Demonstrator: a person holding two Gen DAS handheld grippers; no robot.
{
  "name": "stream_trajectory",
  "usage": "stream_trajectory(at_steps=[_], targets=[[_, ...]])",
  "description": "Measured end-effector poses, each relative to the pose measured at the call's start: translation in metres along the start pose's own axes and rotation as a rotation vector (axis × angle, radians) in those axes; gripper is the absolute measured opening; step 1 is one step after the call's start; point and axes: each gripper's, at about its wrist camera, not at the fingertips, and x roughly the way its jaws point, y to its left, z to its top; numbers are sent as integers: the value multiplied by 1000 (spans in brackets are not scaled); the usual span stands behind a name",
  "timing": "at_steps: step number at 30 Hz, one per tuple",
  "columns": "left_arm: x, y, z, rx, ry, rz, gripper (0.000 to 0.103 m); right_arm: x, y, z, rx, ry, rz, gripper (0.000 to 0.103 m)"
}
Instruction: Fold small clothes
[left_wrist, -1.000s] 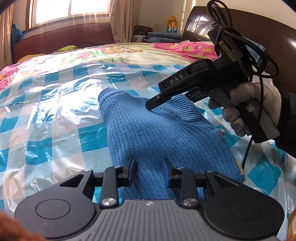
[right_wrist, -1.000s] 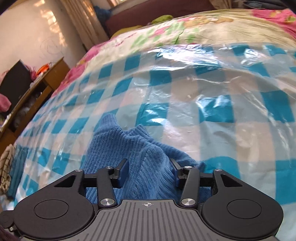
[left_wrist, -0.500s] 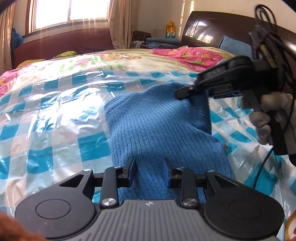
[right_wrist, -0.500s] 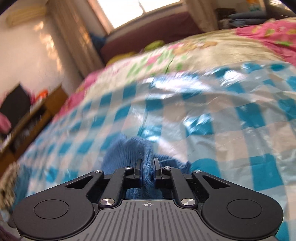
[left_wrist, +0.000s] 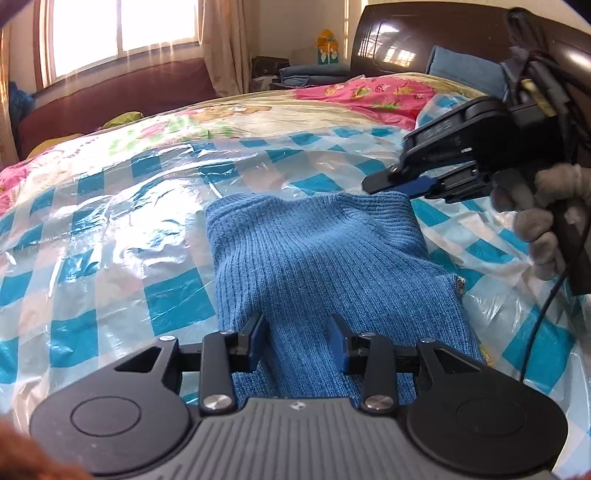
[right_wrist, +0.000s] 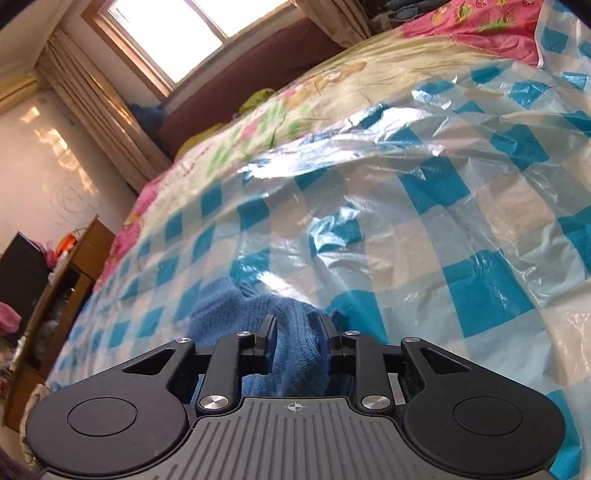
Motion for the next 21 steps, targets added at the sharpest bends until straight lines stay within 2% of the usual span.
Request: stream_trajectory(at_steps=[3, 6, 10, 17, 21], targets=[[-1, 0, -2, -2, -6, -1, 41, -3, -2, 0, 20, 20, 31, 33], [-1, 0, -1, 0, -4, 0, 41, 9, 0, 0, 0, 50, 16, 34], [-1, 0, -1, 0, -2, 1, 41, 28, 15, 5, -72, 111, 50, 34], [-1, 0, -3, -8, -9, -4, 42, 54, 27, 13, -175, 158, -42, 34], [-3, 4, -2, -21, -8, -7, 42, 72, 32, 14, -201, 196, -51, 34]])
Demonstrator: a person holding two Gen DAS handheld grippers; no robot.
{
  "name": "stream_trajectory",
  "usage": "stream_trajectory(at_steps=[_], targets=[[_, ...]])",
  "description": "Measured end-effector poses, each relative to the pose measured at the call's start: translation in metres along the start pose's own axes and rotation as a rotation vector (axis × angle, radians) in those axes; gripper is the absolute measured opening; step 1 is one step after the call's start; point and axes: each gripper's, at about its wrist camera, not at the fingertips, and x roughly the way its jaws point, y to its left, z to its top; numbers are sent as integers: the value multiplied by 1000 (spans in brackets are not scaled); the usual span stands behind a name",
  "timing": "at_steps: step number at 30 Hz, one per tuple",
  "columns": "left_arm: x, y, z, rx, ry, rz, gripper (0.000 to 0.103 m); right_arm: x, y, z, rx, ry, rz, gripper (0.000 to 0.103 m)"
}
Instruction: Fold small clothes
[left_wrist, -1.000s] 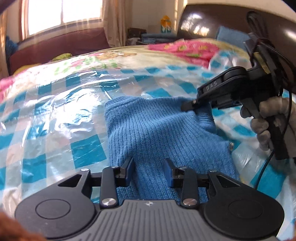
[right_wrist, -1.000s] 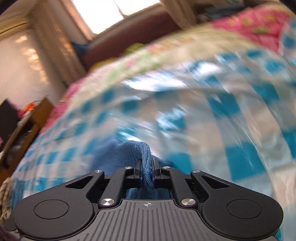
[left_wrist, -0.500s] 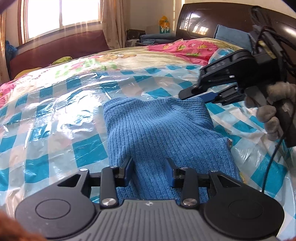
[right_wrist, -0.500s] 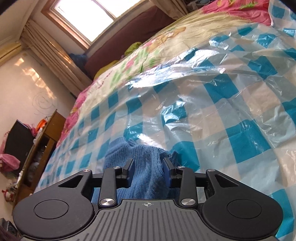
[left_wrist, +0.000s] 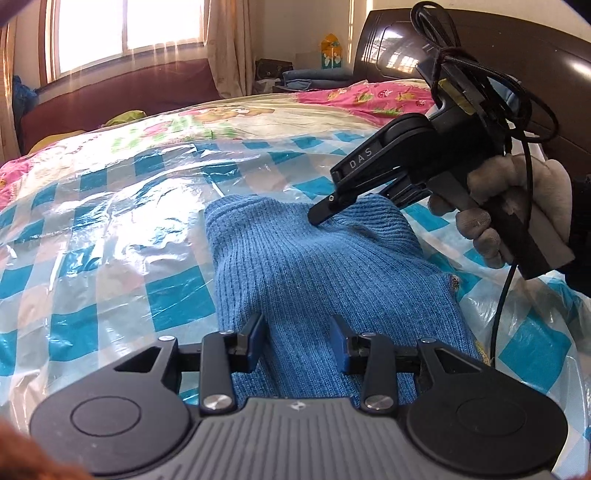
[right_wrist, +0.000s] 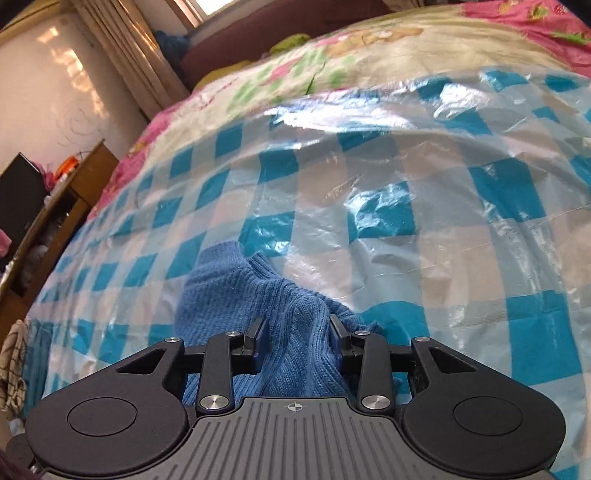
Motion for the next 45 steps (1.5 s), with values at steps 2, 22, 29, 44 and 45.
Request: stream_trajectory(at_steps=[2, 22, 29, 44, 45], targets=[[-1, 1, 1, -7, 1, -3, 42, -9, 8, -4, -27, -40, -16, 21], [4, -11, 17, 62, 22, -15, 46, -49, -37, -43, 183, -171, -83, 7], [6, -31, 13, 124, 58, -71, 46, -60, -33, -42, 162, -143, -138, 7], [5, -52, 2, 201, 105, -80, 49, -122, 3, -71, 118, -225, -54, 21], [5, -53, 2, 201, 106, -78, 49, -116, 12, -73, 90, -199, -30, 20]])
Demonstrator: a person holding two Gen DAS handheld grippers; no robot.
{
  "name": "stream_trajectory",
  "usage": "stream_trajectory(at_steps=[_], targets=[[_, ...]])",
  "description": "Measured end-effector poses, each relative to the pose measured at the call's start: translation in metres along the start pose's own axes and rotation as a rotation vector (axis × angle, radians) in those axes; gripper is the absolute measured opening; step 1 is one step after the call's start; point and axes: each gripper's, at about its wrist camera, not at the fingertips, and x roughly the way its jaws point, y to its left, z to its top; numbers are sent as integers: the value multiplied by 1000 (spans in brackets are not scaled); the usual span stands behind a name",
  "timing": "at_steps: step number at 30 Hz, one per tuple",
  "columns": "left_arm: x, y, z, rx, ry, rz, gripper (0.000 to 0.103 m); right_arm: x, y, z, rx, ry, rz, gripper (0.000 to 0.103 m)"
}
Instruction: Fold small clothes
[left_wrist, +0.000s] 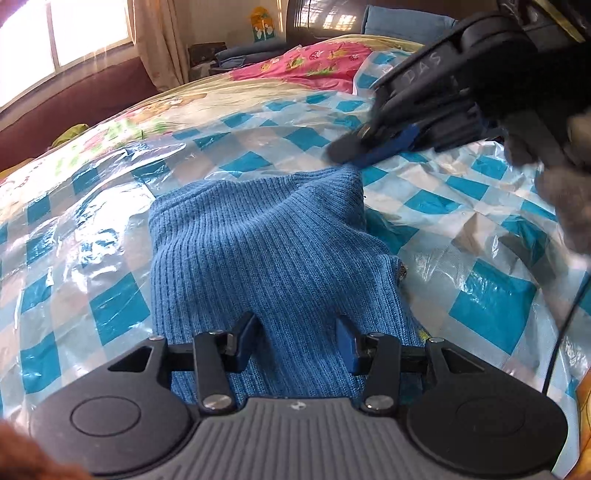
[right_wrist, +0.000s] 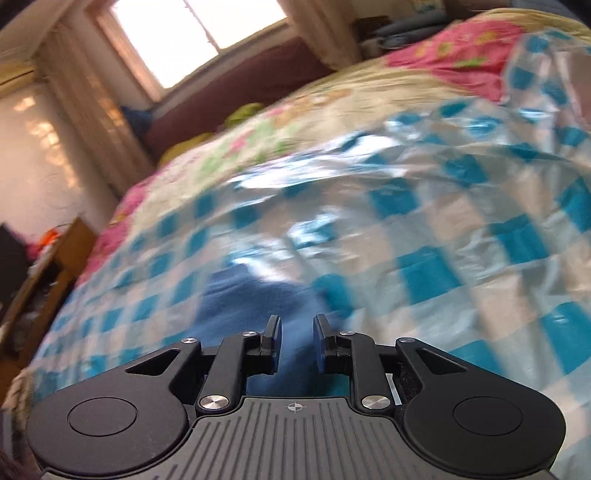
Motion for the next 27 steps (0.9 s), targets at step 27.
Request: stream_trajectory(at_steps=[27], targets=[[-42, 22, -20, -285, 51, 90, 66, -12, 49, -92, -111, 160, -240, 30]])
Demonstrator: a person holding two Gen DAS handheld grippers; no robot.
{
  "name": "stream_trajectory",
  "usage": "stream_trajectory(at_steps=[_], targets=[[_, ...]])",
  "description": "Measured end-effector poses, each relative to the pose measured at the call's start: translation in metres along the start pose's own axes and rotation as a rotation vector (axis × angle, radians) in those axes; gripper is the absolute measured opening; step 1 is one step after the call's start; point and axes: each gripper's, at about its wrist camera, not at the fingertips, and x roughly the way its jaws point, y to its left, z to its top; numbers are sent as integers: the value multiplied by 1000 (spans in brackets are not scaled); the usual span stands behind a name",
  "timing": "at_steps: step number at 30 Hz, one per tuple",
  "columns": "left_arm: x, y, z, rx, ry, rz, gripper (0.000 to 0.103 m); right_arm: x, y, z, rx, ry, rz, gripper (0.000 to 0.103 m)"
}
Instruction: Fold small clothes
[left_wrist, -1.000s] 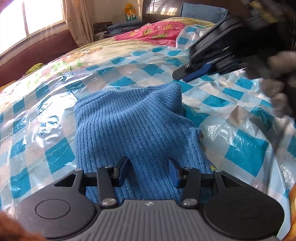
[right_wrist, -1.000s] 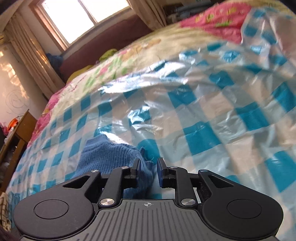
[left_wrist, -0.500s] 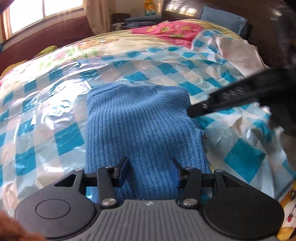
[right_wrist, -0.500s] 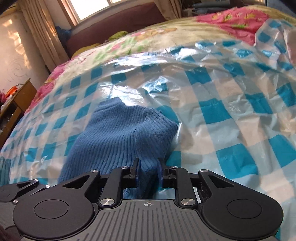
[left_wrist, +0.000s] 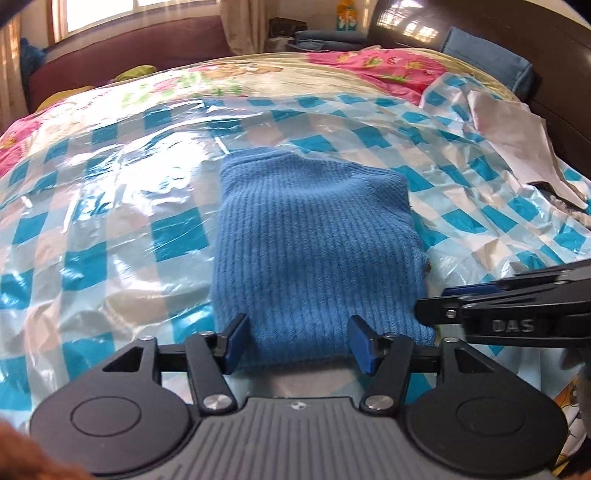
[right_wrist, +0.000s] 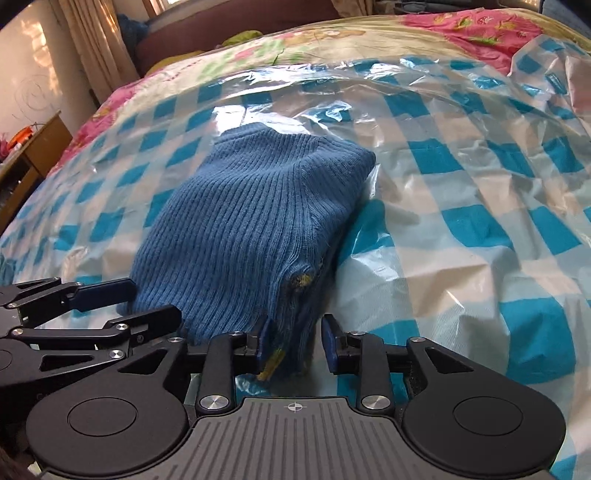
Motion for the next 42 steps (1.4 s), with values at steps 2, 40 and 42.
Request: stream_trajectory(at_steps=[2, 40, 42], targets=[[-1, 3, -3, -22, 2, 22, 71, -9, 4, -3, 5, -18, 3, 30], [-14, 13, -35, -88, 55, 135, 99, -18, 24, -50, 78, -22, -35, 41], [-11, 22, -26, -103, 36, 136, 99, -16, 20, -41, 93, -39, -42, 44]])
